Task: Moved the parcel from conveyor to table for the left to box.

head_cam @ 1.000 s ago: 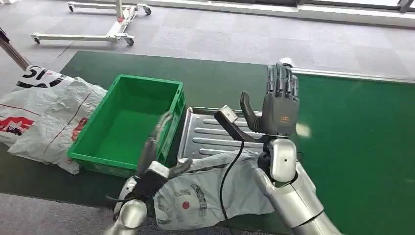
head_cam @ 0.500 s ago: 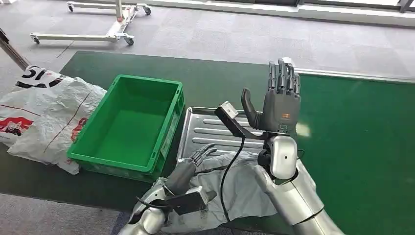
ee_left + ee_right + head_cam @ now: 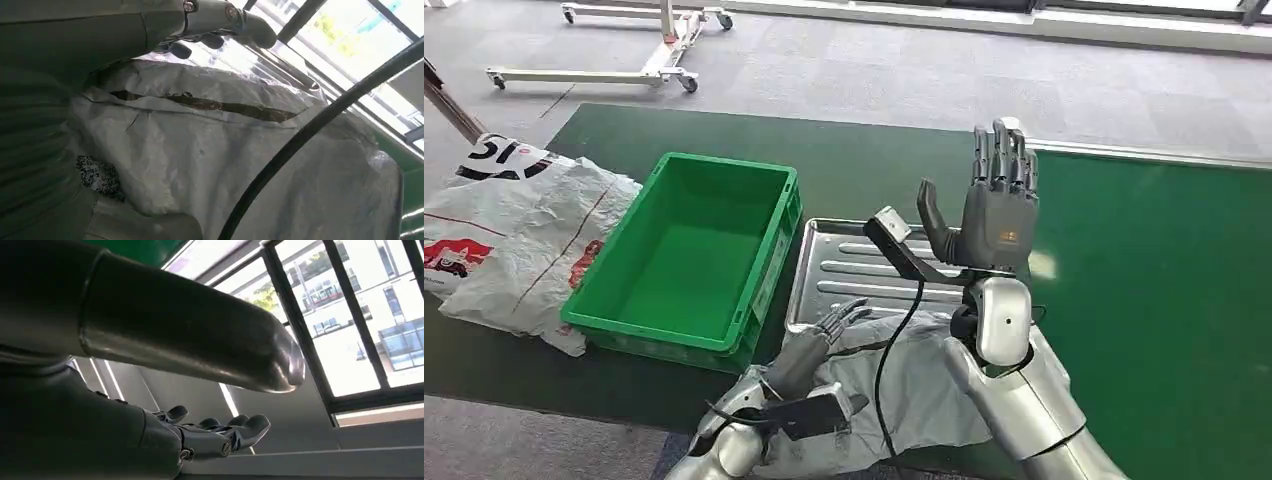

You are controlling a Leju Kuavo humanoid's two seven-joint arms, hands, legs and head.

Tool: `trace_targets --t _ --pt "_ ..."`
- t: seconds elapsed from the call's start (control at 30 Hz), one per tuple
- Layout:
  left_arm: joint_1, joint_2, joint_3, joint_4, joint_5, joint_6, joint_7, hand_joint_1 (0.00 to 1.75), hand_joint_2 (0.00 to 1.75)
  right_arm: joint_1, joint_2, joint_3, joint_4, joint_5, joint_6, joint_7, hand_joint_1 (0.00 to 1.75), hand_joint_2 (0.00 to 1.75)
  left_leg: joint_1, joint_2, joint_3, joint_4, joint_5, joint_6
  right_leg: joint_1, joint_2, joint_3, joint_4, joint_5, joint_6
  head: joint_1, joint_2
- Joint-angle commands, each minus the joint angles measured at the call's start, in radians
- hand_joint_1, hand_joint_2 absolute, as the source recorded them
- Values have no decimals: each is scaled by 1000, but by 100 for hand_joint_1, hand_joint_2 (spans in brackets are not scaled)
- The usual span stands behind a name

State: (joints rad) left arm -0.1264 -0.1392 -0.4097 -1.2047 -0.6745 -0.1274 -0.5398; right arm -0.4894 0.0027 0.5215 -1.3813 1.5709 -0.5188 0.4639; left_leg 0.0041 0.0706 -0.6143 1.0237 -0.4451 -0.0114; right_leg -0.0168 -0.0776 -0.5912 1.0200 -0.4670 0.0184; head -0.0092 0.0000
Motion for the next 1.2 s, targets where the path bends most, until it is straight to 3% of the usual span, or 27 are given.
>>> trace_targets --t 0.03,0.17,0.2,0.23,0.33,0.5,0.93,1.2 --pt "-59 16 -6 112 -40 -7 17 0 175 3 -4 -42 28 0 -22 -23 0 0 2 -8 3 -3 1 0 1 5 4 -4 1 -2 0 0" --pt "-54 14 1 114 -53 -7 19 0 175 3 19 -52 29 0 -12 -47 0 0 1 -5 3 -3 1 0 0 6 3 -3 1 -2 0 0" --pt "-54 14 2 114 -55 -8 19 175 175 3 22 -53 30 0 -12 -50 0 0 2 -7 3 -3 1 0 1 7 4 -4 1 -2 0 0" --pt "-17 14 25 67 -111 20 90 175 175 13 75 -93 34 -16 -2 -143 0 0 1 -5 2 -2 0 0 0 5 2 -2 0 -1 0 0" --pt "27 18 50 13 -147 -10 102 175 175 27 116 -138 32 0 8 -197 0 0 1 -3 3 -3 0 0 0 10 2 -2 1 -2 0 0" --pt "26 2 61 57 -193 -7 132 175 175 64 108 -152 5 0 7 -202 0 0 2 -4 2 -2 0 0 1 5 3 -2 0 -2 0 0" --pt "41 -10 84 28 -210 15 147 175 175 81 105 -147 -21 0 31 -200 0 0 2 -1 4 -3 0 0 1 7 4 -2 0 -2 0 0" --pt "73 -26 155 -62 -148 103 84 175 175 92 114 -165 -36 0 37 -222 0 0 2 -1 4 -2 -1 -1 1 8 4 -2 -1 -2 0 0"
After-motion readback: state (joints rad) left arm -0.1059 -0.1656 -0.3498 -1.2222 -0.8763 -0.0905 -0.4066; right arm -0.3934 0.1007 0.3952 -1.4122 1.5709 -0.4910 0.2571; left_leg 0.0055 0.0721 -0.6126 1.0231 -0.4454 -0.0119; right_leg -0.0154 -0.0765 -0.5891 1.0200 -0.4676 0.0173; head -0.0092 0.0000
